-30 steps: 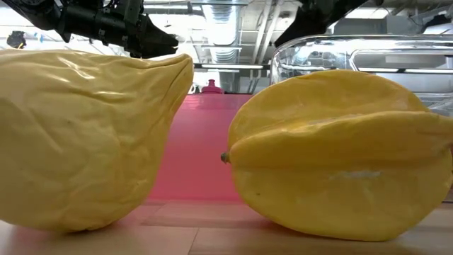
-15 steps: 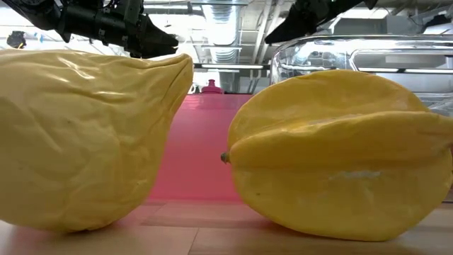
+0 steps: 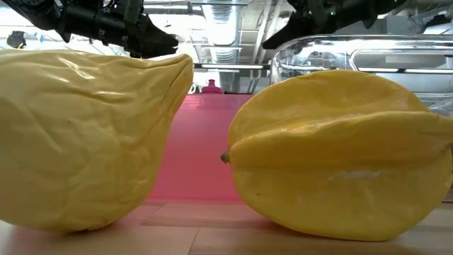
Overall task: Pick & Place Food Item
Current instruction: Put the blue tuna can into the red bin
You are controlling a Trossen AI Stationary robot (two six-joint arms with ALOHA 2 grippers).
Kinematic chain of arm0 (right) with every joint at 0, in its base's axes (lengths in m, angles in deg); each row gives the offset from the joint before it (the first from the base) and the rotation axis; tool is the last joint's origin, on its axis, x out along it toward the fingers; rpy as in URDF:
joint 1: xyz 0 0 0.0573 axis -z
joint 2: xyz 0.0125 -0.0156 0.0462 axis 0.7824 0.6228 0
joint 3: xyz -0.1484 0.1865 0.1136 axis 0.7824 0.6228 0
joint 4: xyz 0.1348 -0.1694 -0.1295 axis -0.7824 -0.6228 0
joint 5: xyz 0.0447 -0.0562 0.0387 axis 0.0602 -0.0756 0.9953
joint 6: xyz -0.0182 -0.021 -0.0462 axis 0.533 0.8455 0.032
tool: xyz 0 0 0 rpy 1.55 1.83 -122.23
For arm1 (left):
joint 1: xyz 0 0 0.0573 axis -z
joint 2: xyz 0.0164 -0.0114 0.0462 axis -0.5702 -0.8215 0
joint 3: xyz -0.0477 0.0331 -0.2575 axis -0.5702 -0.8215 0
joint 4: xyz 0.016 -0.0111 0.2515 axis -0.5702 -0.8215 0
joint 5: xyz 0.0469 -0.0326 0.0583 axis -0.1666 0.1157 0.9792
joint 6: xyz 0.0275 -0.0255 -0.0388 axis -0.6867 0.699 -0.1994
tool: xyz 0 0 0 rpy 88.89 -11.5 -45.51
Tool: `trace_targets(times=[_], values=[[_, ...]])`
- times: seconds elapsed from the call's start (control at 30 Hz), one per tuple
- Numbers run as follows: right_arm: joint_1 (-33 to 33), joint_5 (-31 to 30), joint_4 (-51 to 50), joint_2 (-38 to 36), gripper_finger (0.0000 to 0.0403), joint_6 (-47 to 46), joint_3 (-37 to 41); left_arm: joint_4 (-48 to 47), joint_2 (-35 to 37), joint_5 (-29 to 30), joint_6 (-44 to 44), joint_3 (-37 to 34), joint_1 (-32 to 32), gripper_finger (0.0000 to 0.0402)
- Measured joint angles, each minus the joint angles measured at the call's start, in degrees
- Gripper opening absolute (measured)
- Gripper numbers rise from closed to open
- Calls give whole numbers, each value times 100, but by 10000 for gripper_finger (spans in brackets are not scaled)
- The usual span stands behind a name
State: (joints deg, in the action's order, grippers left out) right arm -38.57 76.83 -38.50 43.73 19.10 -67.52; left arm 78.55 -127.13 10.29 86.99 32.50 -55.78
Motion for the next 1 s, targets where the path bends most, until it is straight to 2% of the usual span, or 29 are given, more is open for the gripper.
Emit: trace_targets(times=[0.13, 0.63, 0.77, 0.9, 1.0], values=[[45, -4, -11, 2, 11, -372, 33, 0, 0, 0, 0, 0, -1, 177], [173, -22, -408, 2, 10, -599, 31, 65, 2, 0, 50, 2, 9, 177], [181, -22, -475, 2, 10, -680, 31, -312, 2, 5, 418, 2, 175, 177], [178, -22, -494, 2, 10, -653, 31, -1015, 2, 8, 791, 2, 465, 177], [179, -22, -499, 2, 10, -635, 31, -1680, 2, 222, 1320, 2, 677, 177]])
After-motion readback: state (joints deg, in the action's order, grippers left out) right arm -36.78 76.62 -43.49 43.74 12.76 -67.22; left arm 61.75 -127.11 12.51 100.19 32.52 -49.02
